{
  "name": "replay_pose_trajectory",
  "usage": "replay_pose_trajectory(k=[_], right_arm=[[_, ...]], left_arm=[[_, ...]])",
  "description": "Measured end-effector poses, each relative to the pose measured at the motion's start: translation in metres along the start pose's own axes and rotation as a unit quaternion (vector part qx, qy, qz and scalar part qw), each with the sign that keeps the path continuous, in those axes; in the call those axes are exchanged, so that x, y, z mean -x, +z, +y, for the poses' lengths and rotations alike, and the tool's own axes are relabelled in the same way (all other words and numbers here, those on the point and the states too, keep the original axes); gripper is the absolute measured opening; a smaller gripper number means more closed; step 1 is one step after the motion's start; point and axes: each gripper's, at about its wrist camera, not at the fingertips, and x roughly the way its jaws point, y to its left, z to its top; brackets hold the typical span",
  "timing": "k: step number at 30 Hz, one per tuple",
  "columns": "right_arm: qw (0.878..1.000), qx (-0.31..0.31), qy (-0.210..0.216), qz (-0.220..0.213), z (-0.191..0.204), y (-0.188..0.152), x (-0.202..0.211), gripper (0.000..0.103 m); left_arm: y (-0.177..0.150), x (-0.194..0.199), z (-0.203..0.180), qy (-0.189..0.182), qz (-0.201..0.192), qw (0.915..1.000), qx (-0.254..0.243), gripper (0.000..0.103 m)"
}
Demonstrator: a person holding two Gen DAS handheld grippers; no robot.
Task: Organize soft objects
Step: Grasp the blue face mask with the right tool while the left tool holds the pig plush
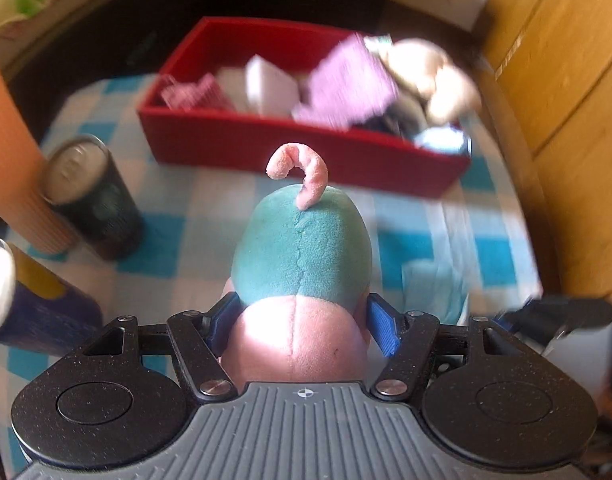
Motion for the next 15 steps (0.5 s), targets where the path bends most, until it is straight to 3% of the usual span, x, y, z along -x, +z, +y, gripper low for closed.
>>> replay_pose_trajectory(k=[1, 2, 3, 6, 15], right_arm=[[1.0, -0.006, 0.003, -0.004, -0.004, -0.002, 0.003, 0.034], [1.0, -0.008, 0.001, -0.012, -0.005, -0.003, 0.006, 0.051], [1.0, 0.001, -0.004, -0.016, -0.005, -0.003, 0.008, 0.061], [0.999, 0.025, -0.019, -0.031, -0.002, 0.0, 0.009, 0.061], [0.999, 0.041, -0.031, -0.015, 0.003, 0.001, -0.008, 0.061]], left_arm=[[-0.004, -0.005, -0.004, 0.007, 0.006, 0.9999, -0.01, 0.067], [-0.007, -0.009, -0.007, 0.012, 0.01, 0.9997, -0.018, 0.067], [-0.009, -0.01, -0.008, 0.016, 0.014, 0.9995, -0.024, 0.068], [-0.009, -0.013, -0.01, 0.021, 0.015, 0.9992, -0.031, 0.069], [-0.014, -0.012, -0.012, 0.031, 0.013, 0.9979, -0.056, 0.072]])
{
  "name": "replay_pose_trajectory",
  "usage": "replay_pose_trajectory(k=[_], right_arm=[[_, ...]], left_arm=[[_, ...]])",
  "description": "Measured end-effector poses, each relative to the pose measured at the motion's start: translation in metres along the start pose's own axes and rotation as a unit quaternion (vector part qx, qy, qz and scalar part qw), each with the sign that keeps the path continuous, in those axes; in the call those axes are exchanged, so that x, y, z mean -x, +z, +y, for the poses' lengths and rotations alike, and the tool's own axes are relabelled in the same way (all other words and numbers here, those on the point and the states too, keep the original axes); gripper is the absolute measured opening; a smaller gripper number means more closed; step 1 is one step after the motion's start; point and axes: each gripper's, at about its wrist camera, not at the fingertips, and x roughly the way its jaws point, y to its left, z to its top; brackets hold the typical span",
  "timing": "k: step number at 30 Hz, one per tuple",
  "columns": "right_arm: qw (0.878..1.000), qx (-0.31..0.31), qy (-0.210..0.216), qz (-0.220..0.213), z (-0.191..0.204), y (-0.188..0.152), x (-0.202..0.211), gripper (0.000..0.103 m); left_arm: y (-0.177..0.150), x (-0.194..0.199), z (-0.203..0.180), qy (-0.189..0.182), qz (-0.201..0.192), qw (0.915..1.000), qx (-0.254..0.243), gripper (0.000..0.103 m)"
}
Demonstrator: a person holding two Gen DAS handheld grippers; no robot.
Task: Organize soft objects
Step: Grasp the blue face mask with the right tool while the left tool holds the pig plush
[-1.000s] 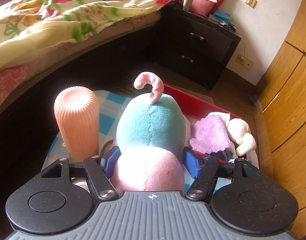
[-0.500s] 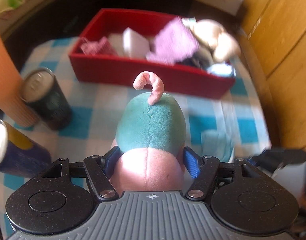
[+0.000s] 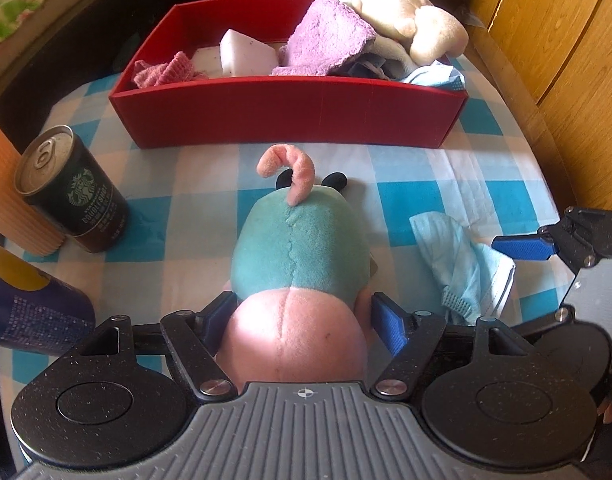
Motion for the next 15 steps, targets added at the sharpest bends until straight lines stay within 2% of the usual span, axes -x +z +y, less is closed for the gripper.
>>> replay_pose_trajectory(k=[2, 4, 5, 6, 11, 15], right_arm=[[1.0, -0.005, -0.001, 0.005, -0.003, 0.0, -0.005, 0.058], [1.0, -0.012, 0.006, 0.005, -0.005, -0.001, -0.005, 0.048], [1.0, -0.015, 0.014, 0.007, -0.007, -0.001, -0.004, 0.035], [1.0, -0.017, 0.02, 0.008, -0.008, -0.001, -0.003, 0.028], [1.0, -0.011, 0.026, 0.007, -0.005, -0.002, 0.001, 0.017], [0.999, -0.012, 0.036, -0.001, -0.005, 0.0, 0.009, 0.015]], left_arm=[[0.0, -0.001, -0.002, 0.004, 0.0, 1.0, -0.006, 0.072], [-0.001, 0.0, -0.002, 0.006, 0.0, 1.0, -0.007, 0.072], [-0.002, 0.0, -0.003, 0.008, 0.001, 0.9999, -0.01, 0.072], [-0.003, 0.0, -0.003, 0.011, 0.002, 0.9999, -0.011, 0.071], [-0.004, 0.002, -0.007, 0.021, 0.0, 0.9995, -0.022, 0.067], [-0.003, 0.006, -0.007, 0.02, -0.004, 0.9996, -0.021, 0.065]])
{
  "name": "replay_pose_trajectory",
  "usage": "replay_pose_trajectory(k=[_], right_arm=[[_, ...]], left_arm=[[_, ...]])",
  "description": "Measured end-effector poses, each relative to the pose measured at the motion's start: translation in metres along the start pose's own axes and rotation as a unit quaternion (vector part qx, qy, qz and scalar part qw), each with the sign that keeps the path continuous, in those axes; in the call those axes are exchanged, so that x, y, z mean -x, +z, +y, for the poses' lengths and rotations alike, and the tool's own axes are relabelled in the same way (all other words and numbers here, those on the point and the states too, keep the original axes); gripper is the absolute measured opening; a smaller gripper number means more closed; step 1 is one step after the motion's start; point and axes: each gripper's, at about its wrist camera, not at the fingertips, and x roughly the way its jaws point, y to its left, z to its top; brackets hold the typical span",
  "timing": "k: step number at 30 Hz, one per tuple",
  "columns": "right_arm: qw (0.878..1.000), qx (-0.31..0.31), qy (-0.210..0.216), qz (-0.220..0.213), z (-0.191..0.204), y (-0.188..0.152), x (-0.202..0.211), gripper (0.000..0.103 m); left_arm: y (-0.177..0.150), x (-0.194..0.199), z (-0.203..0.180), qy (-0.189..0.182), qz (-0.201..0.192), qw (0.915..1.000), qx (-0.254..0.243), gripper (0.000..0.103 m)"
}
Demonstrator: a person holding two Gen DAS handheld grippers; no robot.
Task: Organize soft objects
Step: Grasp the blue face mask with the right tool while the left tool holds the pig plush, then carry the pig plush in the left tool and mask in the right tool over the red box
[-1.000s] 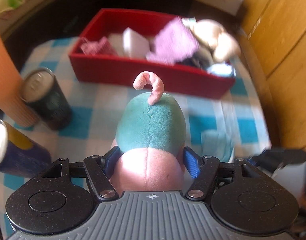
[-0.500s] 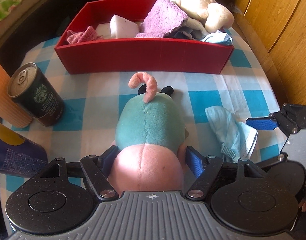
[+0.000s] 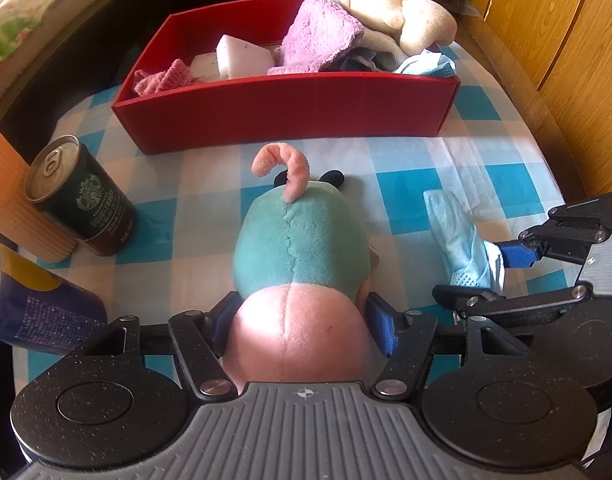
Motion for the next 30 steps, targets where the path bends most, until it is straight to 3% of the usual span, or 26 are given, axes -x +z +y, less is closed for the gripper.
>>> replay_pose_trajectory(k=[18, 30], right_arm=[[0.995, -0.051, 0.012, -0.082, -0.02, 0.025, 0.045, 0.014], [0.986, -0.072, 0.014, -0.152, -0.025, 0.054, 0.079, 0.014]], left_arm=[[0.028, 0.036, 0.011, -0.003, -0.064, 0.9974, 0.032, 0.065], [0.056, 0.066, 0.031, 0.003, -0.122, 0.9897, 0.074, 0.065]])
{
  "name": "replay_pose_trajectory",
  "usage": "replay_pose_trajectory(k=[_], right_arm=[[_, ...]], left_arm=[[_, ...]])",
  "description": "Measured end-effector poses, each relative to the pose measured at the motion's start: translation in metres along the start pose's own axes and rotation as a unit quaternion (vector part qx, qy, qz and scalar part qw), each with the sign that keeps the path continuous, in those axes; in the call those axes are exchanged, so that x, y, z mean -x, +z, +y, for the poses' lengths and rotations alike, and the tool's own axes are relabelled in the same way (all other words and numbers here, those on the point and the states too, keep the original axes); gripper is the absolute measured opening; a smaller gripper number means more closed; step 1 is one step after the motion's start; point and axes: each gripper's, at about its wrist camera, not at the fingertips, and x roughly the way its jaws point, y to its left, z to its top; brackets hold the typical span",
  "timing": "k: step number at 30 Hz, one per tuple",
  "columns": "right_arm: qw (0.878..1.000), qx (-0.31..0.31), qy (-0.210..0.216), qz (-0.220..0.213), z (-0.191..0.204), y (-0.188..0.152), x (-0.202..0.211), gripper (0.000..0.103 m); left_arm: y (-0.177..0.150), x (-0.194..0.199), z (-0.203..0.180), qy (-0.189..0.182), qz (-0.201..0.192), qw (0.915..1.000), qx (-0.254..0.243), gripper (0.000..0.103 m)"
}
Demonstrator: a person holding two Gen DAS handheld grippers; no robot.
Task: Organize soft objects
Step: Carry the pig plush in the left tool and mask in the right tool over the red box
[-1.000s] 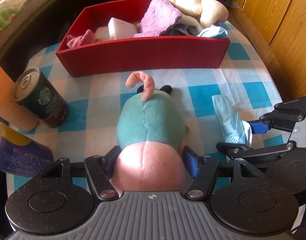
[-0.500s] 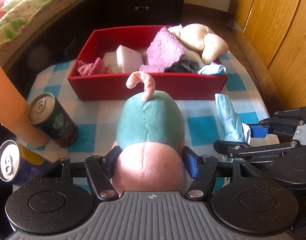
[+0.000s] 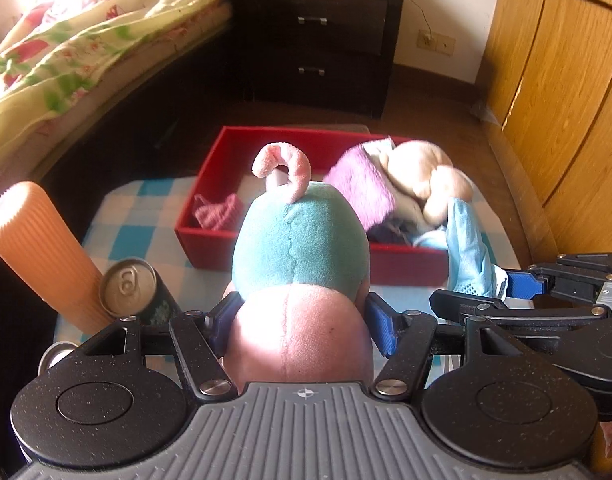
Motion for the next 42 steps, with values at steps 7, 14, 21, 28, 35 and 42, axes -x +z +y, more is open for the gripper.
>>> replay_pose_trajectory(k=[7, 14, 21, 28, 35, 42], right_arm=[[0.999, -0.012, 0.004, -0.03, 0.0, 0.022, 0.007, 0.014], [0.999, -0.02, 0.003, -0.041, -0.003, 0.032, 0.007, 0.014], [0.999, -0.024, 0.004, -0.047, -0.008, 0.043, 0.003, 0.014], [0.998, -0.026, -0.001, -0.059, -0.017, 0.06, -0.005, 0.014], [0.995, -0.051, 0.007, -0.082, -0.03, 0.082, -0.018, 0.014], [0.993, -0.082, 0.01, -0.087, -0.046, 0.095, -0.045, 0.014]], left_arm=[[0.015, 0.003, 0.004, 0.007, -0.018, 0.9997, 0.011, 0.065], [0.026, -0.003, 0.005, 0.008, -0.022, 0.9996, 0.015, 0.065], [0.041, -0.01, 0.008, 0.006, -0.027, 0.9994, 0.022, 0.065], [0.059, -0.023, 0.012, 0.011, -0.034, 0.9989, 0.028, 0.065], [0.083, -0.042, 0.013, 0.017, -0.048, 0.9984, 0.026, 0.065], [0.098, -0.07, 0.025, 0.017, -0.05, 0.9978, 0.041, 0.065]])
